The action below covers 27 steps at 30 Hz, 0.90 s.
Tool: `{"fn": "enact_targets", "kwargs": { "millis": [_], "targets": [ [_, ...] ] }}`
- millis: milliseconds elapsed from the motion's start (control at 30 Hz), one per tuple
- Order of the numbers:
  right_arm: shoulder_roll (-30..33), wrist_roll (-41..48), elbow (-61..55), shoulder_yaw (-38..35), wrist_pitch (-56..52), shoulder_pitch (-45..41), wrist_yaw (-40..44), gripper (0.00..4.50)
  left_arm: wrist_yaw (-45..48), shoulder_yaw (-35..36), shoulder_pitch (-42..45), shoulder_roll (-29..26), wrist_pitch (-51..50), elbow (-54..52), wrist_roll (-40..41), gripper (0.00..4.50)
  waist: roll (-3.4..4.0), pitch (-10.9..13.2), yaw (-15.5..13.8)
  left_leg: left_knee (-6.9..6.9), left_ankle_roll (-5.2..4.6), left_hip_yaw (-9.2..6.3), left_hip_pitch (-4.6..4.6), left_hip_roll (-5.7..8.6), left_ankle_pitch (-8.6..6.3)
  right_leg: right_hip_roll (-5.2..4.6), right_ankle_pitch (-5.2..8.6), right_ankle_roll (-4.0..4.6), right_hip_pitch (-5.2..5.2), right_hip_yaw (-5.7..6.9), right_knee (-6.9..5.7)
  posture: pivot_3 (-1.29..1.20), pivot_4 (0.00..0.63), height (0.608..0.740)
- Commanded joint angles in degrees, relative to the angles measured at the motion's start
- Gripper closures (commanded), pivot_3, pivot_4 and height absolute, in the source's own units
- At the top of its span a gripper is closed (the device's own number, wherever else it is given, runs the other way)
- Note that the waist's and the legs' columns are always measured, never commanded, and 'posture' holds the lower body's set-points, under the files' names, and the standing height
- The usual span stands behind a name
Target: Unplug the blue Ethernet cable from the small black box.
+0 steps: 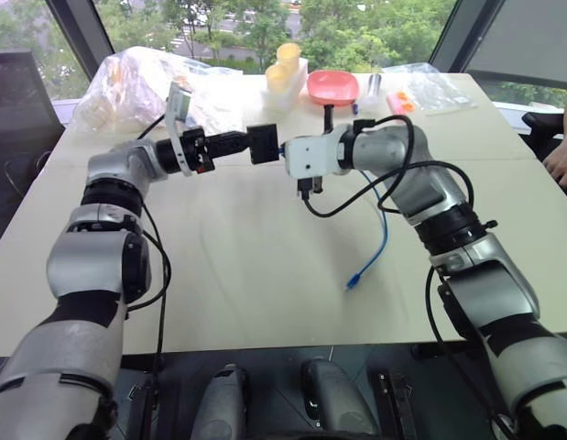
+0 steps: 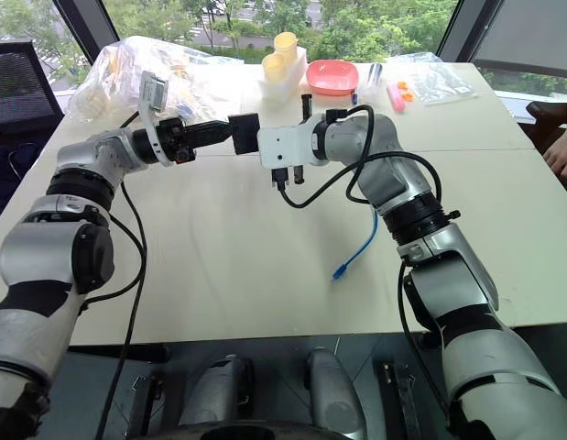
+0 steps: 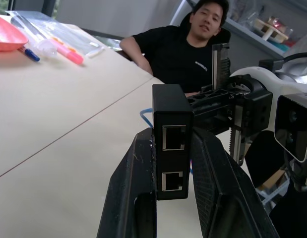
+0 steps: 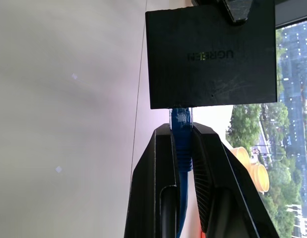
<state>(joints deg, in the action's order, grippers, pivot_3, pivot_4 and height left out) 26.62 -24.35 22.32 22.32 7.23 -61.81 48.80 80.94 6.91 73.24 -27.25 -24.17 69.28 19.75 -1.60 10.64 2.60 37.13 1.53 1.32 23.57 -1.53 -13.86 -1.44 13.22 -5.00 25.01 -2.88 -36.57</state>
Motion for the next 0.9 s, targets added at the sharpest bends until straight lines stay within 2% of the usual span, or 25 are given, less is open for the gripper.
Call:
{"fn": "enact_targets", "kwargs": {
  "millis": [33,167,233,400,533,633,900],
  "targets": [
    [-0.8,0.2,-4.7,-0.7,-1.1,-1.8,-0.1,4.50,-0.1,1.0,2.4,0.9,0.5,-0.3,-0.7,4.11,0.00,0.0,0.0,0.00,0.00,0.00,0.00,0.00,0.00,0.00,0.00,0.00,0.01,0.00,-0.02,0.00,0.150,0.740],
    [-1.0,0.2,-7.0,-0.5,-2.5,-1.4,0.7,4.50,-1.1,1.4,2.7,1.7,1.7,0.0,-1.9,4.11,0.00,0.0,-0.1,0.02,0.00,0.00,0.00,0.00,0.00,0.00,0.00,0.00,0.04,0.00,-0.09,0.00,0.150,0.740],
    [-1.1,0.1,-7.4,-0.5,-2.9,-1.3,0.8,4.50,-1.5,1.7,2.9,2.0,1.6,0.3,-2.2,3.00,0.00,0.0,-0.1,0.03,0.00,0.00,0.00,0.00,0.00,0.00,0.00,0.00,0.04,0.00,-0.10,0.00,0.150,0.740],
    [-1.1,-0.1,-8.1,-0.6,-3.5,-1.0,1.0,4.50,-2.8,2.3,3.0,2.5,3.5,0.6,-3.3,0.98,-0.01,0.0,0.0,0.07,0.00,0.00,0.00,0.01,0.00,-0.01,0.02,-0.03,0.12,0.00,-0.31,0.00,0.150,0.740],
    [-0.7,-0.1,-8.2,-0.6,-3.8,-0.8,1.0,4.50,-2.8,3.2,3.2,2.6,3.4,1.0,-3.1,0.98,-0.01,0.0,0.0,0.10,0.00,0.04,0.00,0.01,0.00,0.01,0.03,-0.02,0.22,-0.05,-0.50,0.00,0.150,0.740],
    [-0.3,-0.3,-7.9,-0.5,-4.1,-0.6,1.1,4.50,-2.6,3.7,3.3,2.3,3.2,0.9,-2.8,1.84,-0.01,0.0,0.0,0.12,0.00,0.03,0.00,0.01,0.00,0.01,0.03,-0.02,0.22,-0.05,-0.52,0.00,0.150,0.740],
    [-0.1,-0.8,-6.8,-0.1,-4.5,0.3,0.8,4.50,-0.5,5.0,3.4,0.8,2.4,0.3,-2.5,1.84,-0.01,0.0,0.0,0.12,0.00,0.03,0.00,0.02,0.00,0.01,0.03,-0.02,0.23,-0.05,-0.52,0.00,0.150,0.740]
  ]
}}
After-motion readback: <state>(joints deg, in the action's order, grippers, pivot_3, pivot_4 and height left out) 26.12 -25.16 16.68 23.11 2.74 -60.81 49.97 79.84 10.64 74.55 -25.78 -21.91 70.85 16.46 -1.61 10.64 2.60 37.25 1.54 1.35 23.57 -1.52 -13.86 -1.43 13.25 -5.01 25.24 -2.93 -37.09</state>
